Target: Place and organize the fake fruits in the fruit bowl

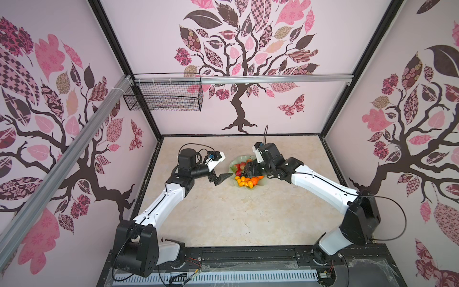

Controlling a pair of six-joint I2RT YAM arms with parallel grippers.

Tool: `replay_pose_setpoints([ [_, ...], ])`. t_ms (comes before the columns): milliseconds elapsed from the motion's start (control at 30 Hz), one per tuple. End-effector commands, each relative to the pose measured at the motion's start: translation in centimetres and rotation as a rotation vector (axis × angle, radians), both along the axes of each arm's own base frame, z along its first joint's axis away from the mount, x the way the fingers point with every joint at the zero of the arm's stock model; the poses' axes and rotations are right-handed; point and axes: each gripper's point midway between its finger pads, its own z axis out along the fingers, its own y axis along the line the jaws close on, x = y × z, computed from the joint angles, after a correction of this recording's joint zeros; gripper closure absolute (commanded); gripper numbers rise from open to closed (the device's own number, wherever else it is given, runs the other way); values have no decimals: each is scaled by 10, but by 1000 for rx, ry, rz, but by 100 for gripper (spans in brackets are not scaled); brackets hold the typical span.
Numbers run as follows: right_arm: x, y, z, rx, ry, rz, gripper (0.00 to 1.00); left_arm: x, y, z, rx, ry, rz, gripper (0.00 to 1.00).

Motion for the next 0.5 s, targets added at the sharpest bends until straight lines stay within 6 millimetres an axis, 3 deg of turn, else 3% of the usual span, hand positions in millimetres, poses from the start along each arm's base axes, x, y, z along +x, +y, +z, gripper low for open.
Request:
replay_pose_setpoints([
  [0, 0, -28, 12, -22, -89, -77, 17, 8, 4, 24, -121, -28, 178, 1],
  [100, -8, -46, 11, -20, -135, -119, 10, 5, 16, 21, -156, -3, 303, 1],
  [200, -15, -64, 3, -37, -146, -175, 3, 2, 42, 12, -197, 25, 461, 1],
  [333, -23, -89, -15, -86, -176, -249, 0, -2, 95, -7, -195, 30, 753, 1],
  [467, -29, -104, -28, -81, -237, -291, 0, -8, 131, -27, -111, 31, 923, 1],
])
